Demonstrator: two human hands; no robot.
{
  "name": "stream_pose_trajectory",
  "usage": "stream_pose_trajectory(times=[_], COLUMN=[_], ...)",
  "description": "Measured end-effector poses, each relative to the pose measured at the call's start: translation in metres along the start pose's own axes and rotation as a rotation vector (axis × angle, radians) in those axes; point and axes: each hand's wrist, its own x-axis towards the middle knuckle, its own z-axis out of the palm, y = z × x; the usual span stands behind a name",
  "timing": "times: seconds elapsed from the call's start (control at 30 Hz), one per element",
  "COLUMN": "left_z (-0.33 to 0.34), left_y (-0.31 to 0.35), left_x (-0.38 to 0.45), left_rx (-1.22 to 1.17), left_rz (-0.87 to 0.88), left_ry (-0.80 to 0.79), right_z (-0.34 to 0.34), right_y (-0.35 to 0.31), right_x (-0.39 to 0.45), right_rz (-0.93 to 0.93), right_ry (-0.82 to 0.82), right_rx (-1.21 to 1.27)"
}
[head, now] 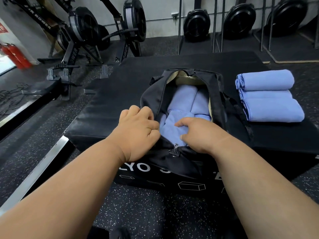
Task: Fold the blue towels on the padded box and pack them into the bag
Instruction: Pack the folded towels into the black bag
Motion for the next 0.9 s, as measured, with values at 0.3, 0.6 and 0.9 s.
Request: stream_pose_trajectory(times=[0.3, 0.6, 0.9], left_z=[0.005, 0.000, -0.002], left_y=[0.021, 0.031, 0.030], left_x=[0.008, 0.016, 0.019], left_rx=[-0.053, -0.084, -0.106], left_rz=[0.056, -0.012, -0.022], left_ry=[-0.207, -0.338, -0.297], right_z=[0.008, 0.004, -0.005], right_y=[0.013, 0.006, -0.007], right_x=[0.005, 0.002, -0.014], right_rz=[0.005, -0.028, -0.014], right_ry=[0.118, 0.080, -0.038], right_rx=[-0.057, -0.082, -0.156])
